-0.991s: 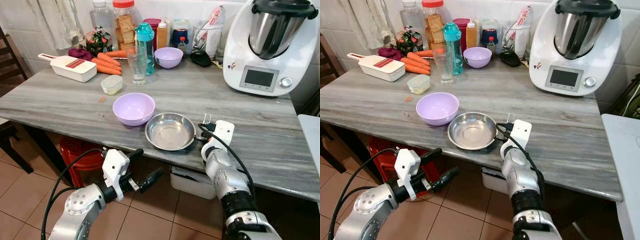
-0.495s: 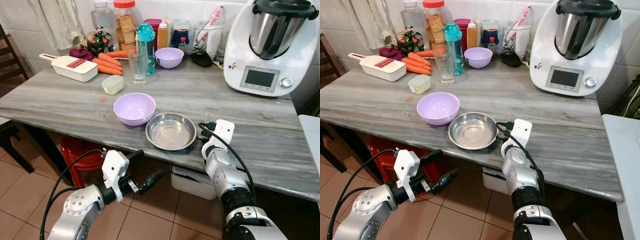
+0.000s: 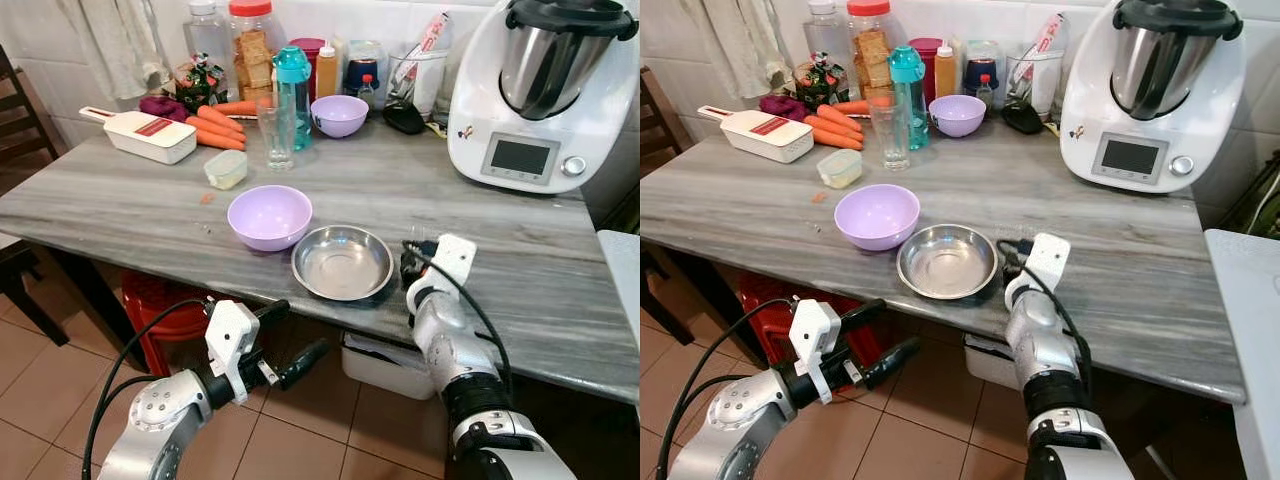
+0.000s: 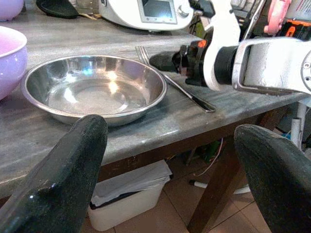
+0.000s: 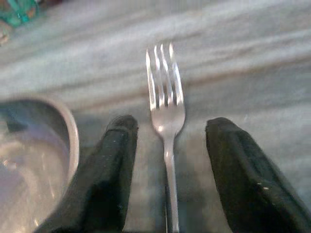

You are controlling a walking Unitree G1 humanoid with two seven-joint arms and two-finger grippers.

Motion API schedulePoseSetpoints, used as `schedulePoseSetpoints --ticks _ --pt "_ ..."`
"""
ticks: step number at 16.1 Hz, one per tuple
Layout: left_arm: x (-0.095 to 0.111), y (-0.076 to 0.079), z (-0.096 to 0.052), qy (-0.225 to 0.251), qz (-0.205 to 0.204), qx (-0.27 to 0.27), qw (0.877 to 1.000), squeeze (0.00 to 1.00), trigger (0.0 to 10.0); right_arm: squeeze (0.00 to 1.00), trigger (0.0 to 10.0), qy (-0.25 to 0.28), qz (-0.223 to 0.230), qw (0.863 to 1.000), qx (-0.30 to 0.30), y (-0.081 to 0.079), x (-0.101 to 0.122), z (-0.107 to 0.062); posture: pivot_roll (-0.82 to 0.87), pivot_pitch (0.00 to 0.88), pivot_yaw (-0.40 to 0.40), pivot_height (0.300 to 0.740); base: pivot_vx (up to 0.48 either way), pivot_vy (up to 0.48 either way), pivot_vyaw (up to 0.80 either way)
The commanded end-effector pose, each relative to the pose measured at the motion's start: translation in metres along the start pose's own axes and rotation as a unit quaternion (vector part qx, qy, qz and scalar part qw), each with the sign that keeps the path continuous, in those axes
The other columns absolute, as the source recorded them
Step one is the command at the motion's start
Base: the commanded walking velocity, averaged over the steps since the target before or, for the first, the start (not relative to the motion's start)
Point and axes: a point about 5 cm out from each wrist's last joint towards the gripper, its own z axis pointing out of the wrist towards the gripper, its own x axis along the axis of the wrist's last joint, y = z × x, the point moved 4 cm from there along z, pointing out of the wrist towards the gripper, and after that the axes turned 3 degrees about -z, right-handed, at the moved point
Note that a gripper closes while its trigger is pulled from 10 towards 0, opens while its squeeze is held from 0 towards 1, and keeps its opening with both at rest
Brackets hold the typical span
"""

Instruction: Setting the table

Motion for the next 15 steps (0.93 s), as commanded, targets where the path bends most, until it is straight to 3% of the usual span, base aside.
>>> schedulePoseSetpoints --ticks 1,3,7,11,15 --pt "0.003 0.001 0.001 0.002 0.006 -0.001 1.000 0.00 10.0 1.00 10.0 0.020 0.010 1.000 0.004 -0.003 0.008 -0.002 0.02 0.000 -0.010 0.740 0.000 0.000 0.00" --pt "0.002 0.001 0.002 0.002 0.006 -0.001 1.000 0.00 10.0 1.00 10.0 0.034 0.022 0.999 0.014 -0.006 0.014 -0.006 0.01 0.000 -0.009 0.740 0.000 0.000 0.00" --pt "0.005 -0.006 0.006 0.013 0.013 0.014 1.000 0.00 10.0 1.00 10.0 0.078 -0.003 0.997 0.024 0.001 0.025 -0.018 0.00 0.000 -0.006 0.740 0.000 0.000 0.00" --pt "0.004 -0.011 0.010 0.040 0.011 0.058 0.997 0.00 10.0 1.00 10.0 0.085 -0.032 0.996 0.008 0.033 0.008 -0.040 0.00 0.000 -0.003 0.740 0.000 0.000 0.00" --pt "0.014 -0.029 0.012 0.066 0.042 0.133 0.988 0.00 10.0 1.00 10.0 0.127 -0.094 0.987 0.017 0.053 0.018 -0.055 -0.01 0.000 0.007 0.740 0.000 0.000 0.00"
